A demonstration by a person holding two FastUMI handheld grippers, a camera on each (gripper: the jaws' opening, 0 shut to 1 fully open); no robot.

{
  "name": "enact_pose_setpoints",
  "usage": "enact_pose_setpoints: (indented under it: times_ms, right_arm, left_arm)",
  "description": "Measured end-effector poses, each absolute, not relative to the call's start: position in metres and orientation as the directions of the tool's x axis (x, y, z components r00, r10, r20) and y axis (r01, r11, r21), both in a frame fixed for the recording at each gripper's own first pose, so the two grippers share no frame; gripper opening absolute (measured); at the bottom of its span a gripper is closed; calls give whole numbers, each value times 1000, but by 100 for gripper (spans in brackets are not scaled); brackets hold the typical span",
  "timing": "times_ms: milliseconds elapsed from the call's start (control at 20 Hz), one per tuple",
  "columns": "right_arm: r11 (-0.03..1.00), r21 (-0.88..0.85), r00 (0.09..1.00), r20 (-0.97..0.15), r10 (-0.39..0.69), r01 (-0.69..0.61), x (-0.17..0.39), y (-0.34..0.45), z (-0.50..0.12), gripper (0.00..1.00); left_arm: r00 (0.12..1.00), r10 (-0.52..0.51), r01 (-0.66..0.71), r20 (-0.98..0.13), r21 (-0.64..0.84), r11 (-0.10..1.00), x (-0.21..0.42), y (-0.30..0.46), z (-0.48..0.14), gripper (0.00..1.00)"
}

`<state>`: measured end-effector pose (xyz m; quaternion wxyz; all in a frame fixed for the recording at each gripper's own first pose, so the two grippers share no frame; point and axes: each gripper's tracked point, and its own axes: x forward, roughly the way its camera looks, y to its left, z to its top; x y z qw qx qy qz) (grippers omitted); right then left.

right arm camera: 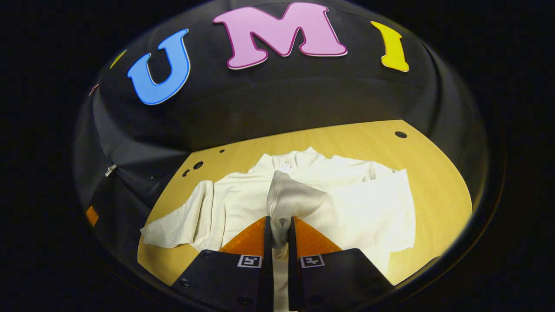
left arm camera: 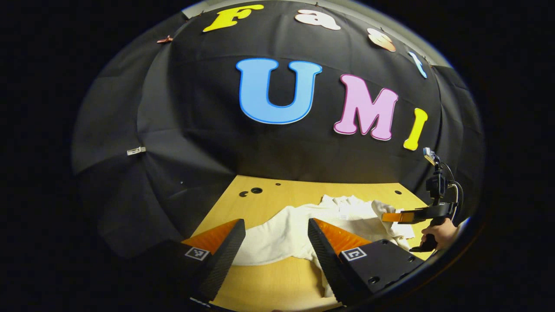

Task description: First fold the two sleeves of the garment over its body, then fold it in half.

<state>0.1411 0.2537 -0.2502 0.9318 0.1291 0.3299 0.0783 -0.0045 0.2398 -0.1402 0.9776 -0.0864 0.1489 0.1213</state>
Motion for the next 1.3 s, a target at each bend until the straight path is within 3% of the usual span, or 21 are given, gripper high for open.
enact_pose_setpoints:
  times_ms: [300,500,550,650,800,1100,1200,1250,1300]
  right_arm:
    - [958,282,691,-682,239,-52,139,279,-296,17]
    - [958,283,652,-718,243,-46,136,290,-312,25]
    - [956,290,637,-726,257,-55,133,296,-316,26]
    - [953,296,609,-744,276,-70,129,306,-324,34]
    - [947,306,586,-750,305,-102,122,319,-326,76]
    - [929,340,639,-685,350,-144,115,315,-290,99]
    - [924,353,650,-671,358,-145,109,304,-275,99]
    - [924,353,658,-663,357,-146,106,298,-268,92]
    - [925,349,668,-654,355,-150,103,291,-261,99]
  left_arm:
    - [878,290,-359,-381,-123,925,-16,292,-185,95]
    - [841,325,-405,-432,-107,908,-21,314,-223,91]
    - [834,331,-415,-441,-108,903,-22,319,-230,95]
    - [822,342,-435,-456,-114,893,-22,327,-241,95]
    - [799,351,-465,-489,-131,875,-25,337,-259,95]
    - [726,397,-573,-562,-176,800,-29,364,-297,94]
    - [692,405,-605,-598,-173,777,-30,373,-315,94]
    - [684,401,-612,-609,-181,769,-28,376,-321,94]
    - [679,389,-615,-622,-193,764,-26,377,-328,94]
